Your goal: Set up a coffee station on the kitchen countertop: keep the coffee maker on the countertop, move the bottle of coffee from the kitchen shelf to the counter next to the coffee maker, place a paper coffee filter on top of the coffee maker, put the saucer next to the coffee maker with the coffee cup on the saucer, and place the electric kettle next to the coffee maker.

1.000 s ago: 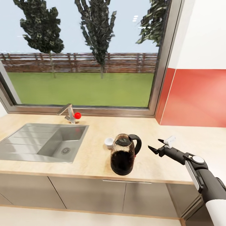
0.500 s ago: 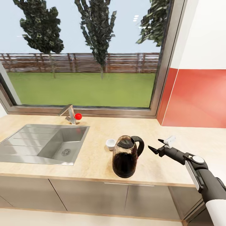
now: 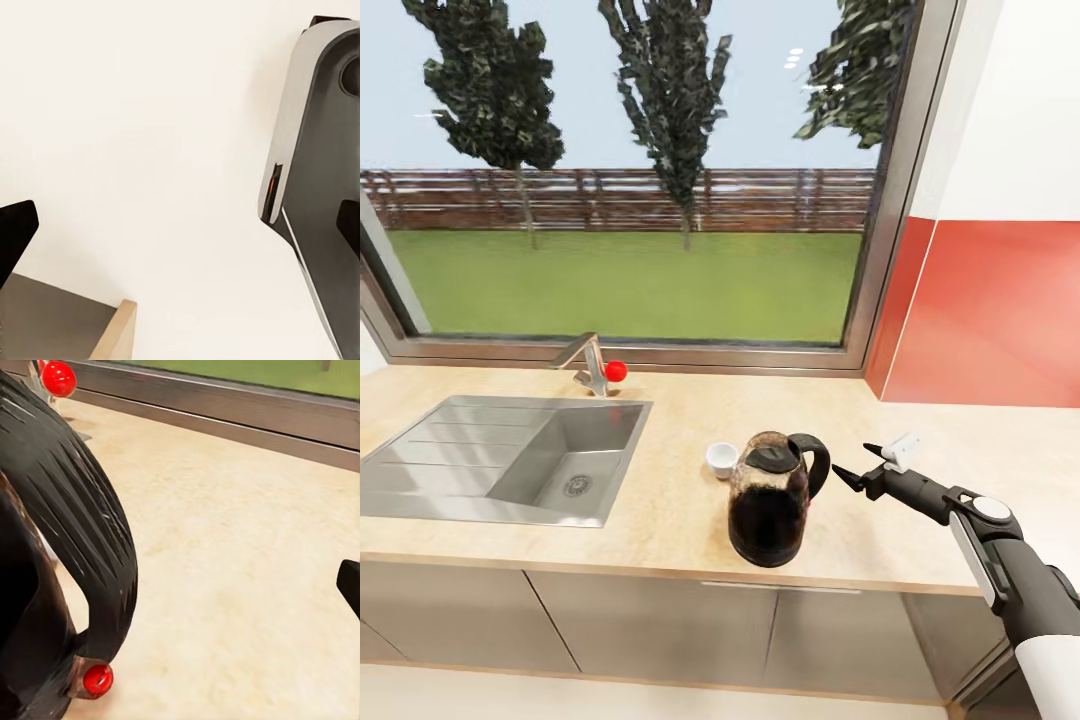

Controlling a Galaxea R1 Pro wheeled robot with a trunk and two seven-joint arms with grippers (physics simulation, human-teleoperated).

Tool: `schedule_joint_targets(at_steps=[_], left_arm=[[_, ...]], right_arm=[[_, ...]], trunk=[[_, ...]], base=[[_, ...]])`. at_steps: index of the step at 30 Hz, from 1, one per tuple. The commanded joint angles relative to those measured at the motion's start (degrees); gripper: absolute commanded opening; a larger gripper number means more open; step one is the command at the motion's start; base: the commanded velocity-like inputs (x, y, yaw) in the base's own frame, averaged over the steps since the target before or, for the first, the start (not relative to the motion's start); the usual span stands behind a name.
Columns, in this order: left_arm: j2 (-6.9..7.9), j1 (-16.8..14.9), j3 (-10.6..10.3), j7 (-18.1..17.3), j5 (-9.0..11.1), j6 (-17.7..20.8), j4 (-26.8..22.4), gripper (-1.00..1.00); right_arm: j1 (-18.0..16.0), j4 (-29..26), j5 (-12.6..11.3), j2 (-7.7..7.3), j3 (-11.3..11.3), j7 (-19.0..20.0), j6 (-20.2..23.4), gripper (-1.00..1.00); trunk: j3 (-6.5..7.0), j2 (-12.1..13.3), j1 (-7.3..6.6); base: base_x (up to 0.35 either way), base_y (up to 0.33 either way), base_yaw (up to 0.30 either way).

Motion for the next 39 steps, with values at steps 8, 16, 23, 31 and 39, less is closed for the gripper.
schedule_joint_targets(at_steps=[8,16,23,31,39], left_arm=[[0.05,-0.11,0.43,0.25,-0.61,-0.42,0.26,1.0],[0.04,-0.11,0.43,0.24,-0.61,-0.42,0.28,1.0],[0.05,-0.11,0.43,0.25,-0.62,-0.42,0.28,1.0],[0.05,-0.11,0.44,0.18,-0.61,-0.39,0.28,1.0],[0.05,-0.11,0.44,0.2,-0.61,-0.41,0.28,1.0]], right_arm=[[-0.05,-0.05,-0.23,0.01,-0.1,0.3,0.51,1.0],[-0.05,-0.05,-0.24,0.01,-0.07,0.3,0.51,1.0],[-0.05,-0.05,-0.25,0.01,-0.08,0.3,0.49,1.0],[-0.05,-0.05,-0.24,0.01,-0.08,0.3,0.5,1.0],[-0.05,-0.05,-0.24,0.01,-0.1,0.3,0.52,1.0]], trunk=[[-0.13,-0.12,0.04],[-0.13,-0.12,0.04],[-0.13,-0.12,0.04],[-0.13,-0.12,0.04],[-0.13,-0.12,0.04]], base=[[0.0,0.008,0.0],[0.0,0.066,0.0],[0.0,0.008,0.0],[0.048,0.0,0.0],[0.033,0.0,0.0]])
